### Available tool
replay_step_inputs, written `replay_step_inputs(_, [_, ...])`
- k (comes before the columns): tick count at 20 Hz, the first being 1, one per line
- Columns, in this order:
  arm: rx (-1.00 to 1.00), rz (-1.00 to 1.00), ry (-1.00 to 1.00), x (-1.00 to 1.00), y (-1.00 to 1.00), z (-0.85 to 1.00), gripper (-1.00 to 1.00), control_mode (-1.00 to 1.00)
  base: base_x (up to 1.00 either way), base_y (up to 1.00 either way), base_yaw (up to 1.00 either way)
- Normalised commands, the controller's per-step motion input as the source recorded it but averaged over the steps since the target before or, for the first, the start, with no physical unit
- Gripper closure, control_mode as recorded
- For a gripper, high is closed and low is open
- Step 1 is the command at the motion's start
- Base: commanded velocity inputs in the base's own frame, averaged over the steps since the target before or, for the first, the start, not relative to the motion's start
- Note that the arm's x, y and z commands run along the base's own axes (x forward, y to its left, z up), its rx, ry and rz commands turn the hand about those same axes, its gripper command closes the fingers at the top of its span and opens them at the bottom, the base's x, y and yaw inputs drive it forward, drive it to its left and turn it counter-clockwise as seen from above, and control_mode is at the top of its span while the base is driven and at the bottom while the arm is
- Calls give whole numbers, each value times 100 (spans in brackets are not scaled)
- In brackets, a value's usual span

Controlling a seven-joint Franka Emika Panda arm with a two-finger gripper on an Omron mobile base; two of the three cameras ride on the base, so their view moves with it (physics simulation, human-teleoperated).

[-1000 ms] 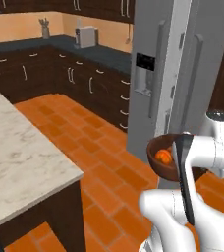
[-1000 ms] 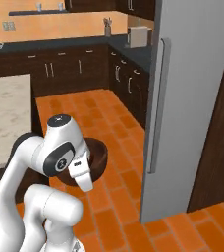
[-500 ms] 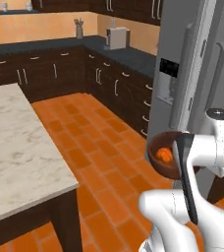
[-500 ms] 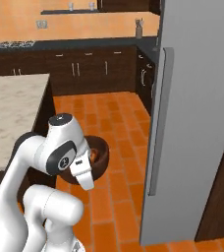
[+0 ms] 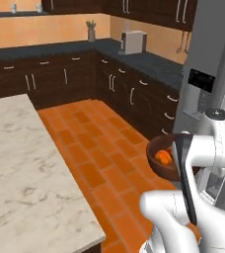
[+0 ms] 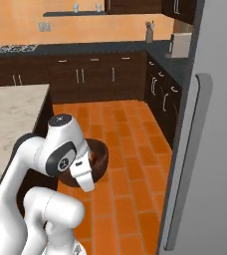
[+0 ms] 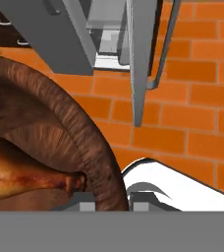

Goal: Pick the chicken drumstick and squash from their plates and place them in the bowl. Then put the bowl in the fridge.

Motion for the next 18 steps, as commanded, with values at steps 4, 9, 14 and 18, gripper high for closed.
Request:
replay_step_inputs(4, [0,0,0,0,0,0,100,100,100,-4,19])
replay_step_inputs(9, [0,0,0,0,0,0,100,100,100,-10,16])
replay_step_inputs(14, [0,0,0,0,0,0,100,100,100,-4,7])
replay_step_inputs(18, [0,0,0,0,0,0,100,100,99,-1,-33])
